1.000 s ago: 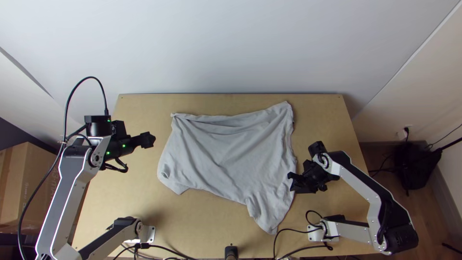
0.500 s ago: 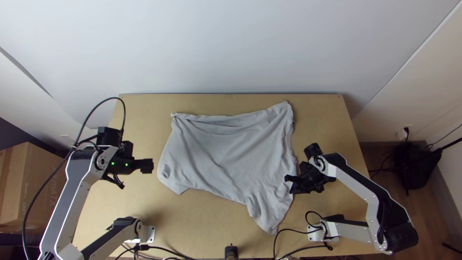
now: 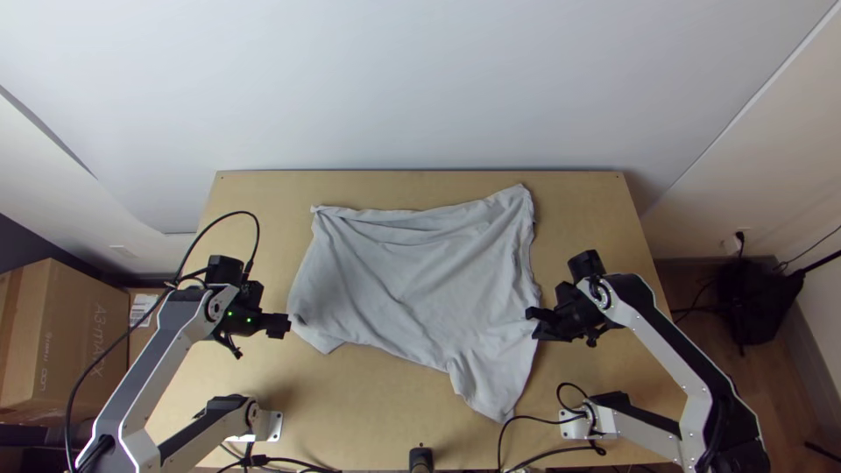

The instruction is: Fold the t-shirt

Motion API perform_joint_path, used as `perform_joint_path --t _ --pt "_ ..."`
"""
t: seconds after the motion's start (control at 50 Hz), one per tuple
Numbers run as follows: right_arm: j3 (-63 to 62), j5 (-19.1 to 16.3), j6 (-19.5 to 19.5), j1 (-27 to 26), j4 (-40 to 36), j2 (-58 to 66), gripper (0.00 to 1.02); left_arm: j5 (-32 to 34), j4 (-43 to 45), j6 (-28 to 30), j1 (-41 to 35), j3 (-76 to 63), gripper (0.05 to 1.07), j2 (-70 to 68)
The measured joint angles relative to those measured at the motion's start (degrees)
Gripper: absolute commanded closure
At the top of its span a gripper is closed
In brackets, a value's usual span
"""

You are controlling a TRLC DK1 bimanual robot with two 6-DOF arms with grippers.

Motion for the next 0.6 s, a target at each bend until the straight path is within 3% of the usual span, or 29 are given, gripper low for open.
perform_joint_path --t 0.6 --pt "0.7 0.0 0.9 -0.8 -1.2 -1.6 1.0 1.3 11.3 -0.6 -4.7 -3.8 0.23 7.2"
